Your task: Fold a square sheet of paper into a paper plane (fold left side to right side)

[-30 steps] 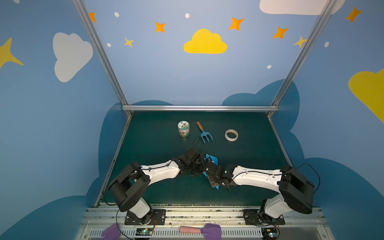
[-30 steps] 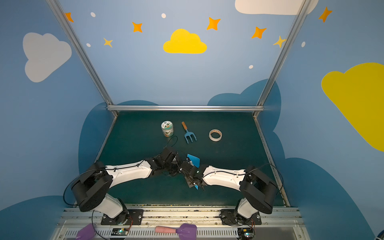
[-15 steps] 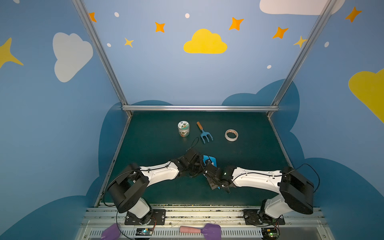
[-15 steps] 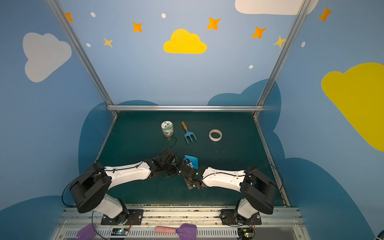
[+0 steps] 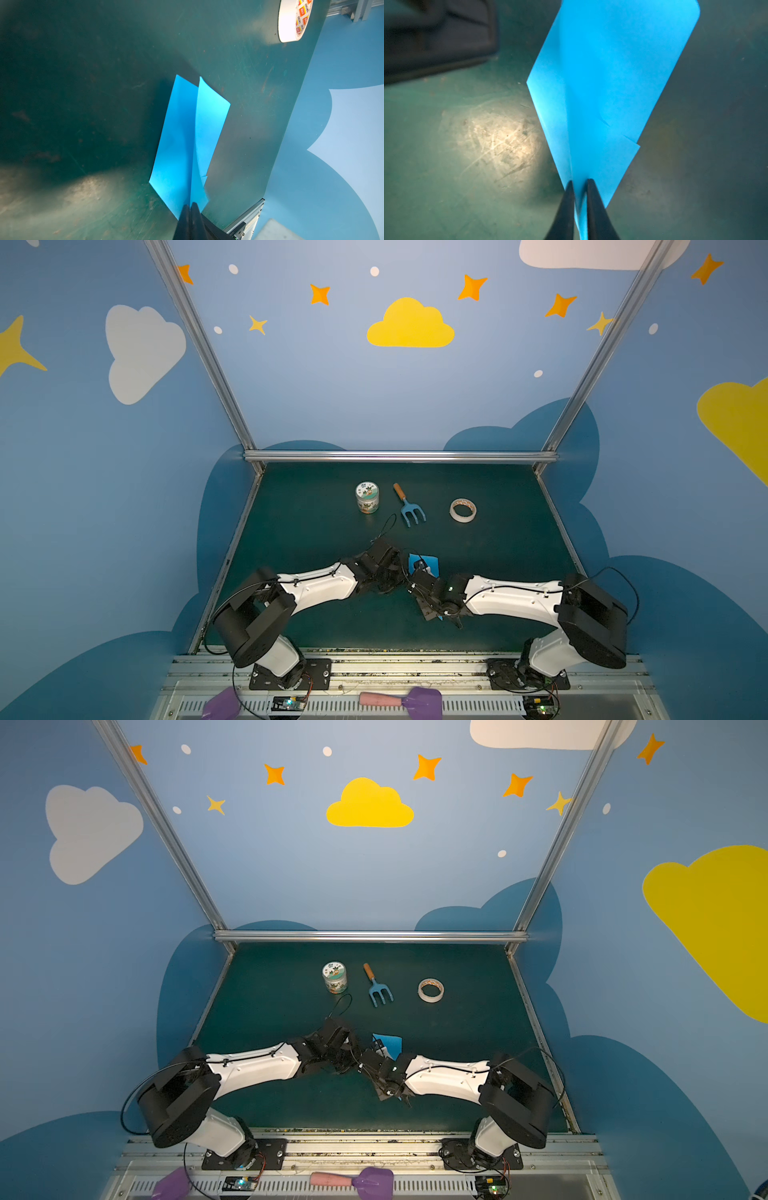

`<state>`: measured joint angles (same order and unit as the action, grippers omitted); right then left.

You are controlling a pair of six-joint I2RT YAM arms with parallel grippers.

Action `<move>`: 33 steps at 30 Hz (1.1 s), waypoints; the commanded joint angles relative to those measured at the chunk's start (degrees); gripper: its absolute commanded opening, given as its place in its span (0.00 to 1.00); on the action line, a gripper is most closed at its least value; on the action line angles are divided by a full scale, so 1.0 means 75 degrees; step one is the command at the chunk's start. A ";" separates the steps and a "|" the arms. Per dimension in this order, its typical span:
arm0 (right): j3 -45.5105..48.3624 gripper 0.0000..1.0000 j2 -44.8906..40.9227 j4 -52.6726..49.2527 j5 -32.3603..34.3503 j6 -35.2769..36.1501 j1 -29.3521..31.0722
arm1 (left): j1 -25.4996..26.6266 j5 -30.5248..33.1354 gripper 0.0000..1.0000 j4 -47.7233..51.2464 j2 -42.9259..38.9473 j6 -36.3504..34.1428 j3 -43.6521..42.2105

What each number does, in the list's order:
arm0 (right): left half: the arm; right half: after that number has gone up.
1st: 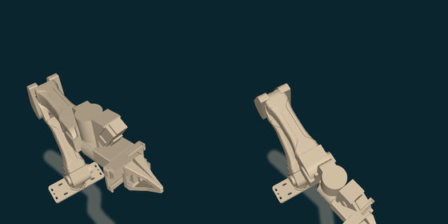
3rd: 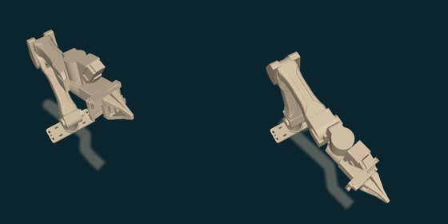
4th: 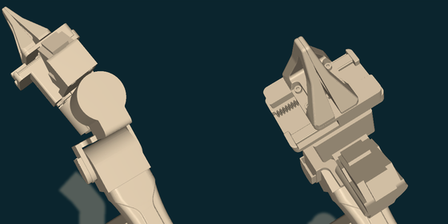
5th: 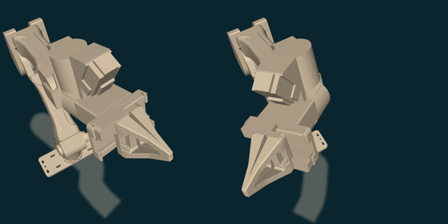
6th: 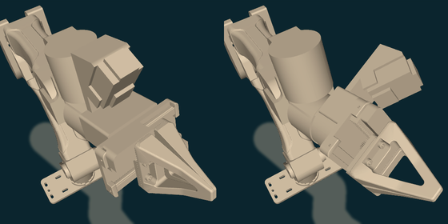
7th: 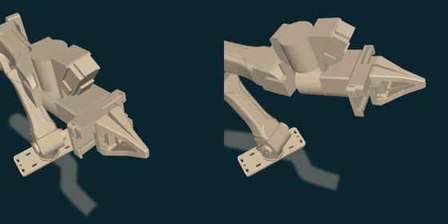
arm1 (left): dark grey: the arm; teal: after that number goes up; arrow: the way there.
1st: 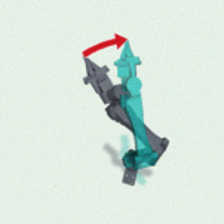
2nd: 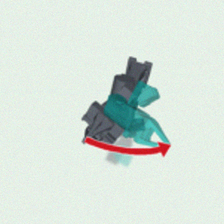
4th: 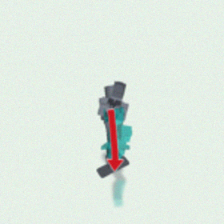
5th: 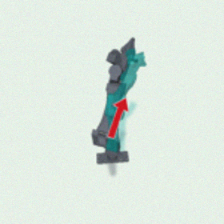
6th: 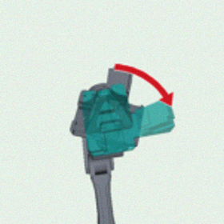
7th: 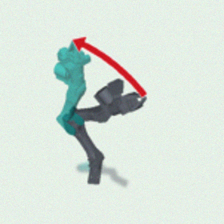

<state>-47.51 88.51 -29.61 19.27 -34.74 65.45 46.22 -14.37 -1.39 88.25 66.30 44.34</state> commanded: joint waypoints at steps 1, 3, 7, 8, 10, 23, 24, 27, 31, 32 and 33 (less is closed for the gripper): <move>0.0144 0.01 0.0105 -0.0269 0.0219 -0.0183 0.0016 | 0.0027 0.0170 0.04 0.0135 -0.0206 -0.0036 -0.0070; 0.0188 0.00 0.0070 -0.0283 0.0233 -0.0216 -0.0037 | 0.0035 0.0221 0.04 0.0224 -0.0223 -0.0126 -0.0036; 0.0303 0.00 -0.0244 -0.0165 0.0121 -0.0101 -0.0175 | 0.0037 0.0240 0.04 0.0443 -0.0282 -0.0549 0.0006; 0.0349 0.00 -0.0352 -0.0089 0.0045 -0.0035 -0.0229 | 0.0037 0.0242 0.04 0.0556 -0.0266 -0.0720 0.0044; 0.0464 0.00 -0.0580 0.0103 -0.0183 0.0141 -0.0392 | 0.0036 0.0243 0.04 0.0537 -0.0253 -0.0993 0.0041; 0.1698 0.00 -0.2005 0.1558 -0.2860 0.1806 -0.1737 | 0.0163 -0.0010 0.18 0.0197 0.0008 -0.1339 0.0299; 0.1739 0.00 -0.2038 0.1618 -0.3004 0.1901 -0.1770 | 0.0176 0.0019 0.24 0.0197 -0.0029 -0.1285 0.0308; 0.1792 0.00 -0.2055 0.1729 -0.3402 0.2207 -0.1835 | 0.0178 0.0104 0.37 0.0166 -0.0175 -0.1021 0.0300; 0.1744 0.00 -0.1976 0.1826 -0.3645 0.2383 -0.1836 | 0.0190 0.0187 0.48 0.0091 -0.0258 -0.0570 0.0329; 0.1715 0.00 -0.1951 0.1838 -0.3673 0.2414 -0.1837 | 0.0200 0.0208 0.49 0.0058 -0.0248 -0.0454 0.0352; 0.1706 0.00 -0.1915 0.1853 -0.3691 0.2429 -0.1836 | 0.0201 0.0223 0.50 0.0050 -0.0229 -0.0384 0.0367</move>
<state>-34.50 73.93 -16.86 -5.76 -18.72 51.88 47.44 -13.98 -0.19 87.64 60.82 45.78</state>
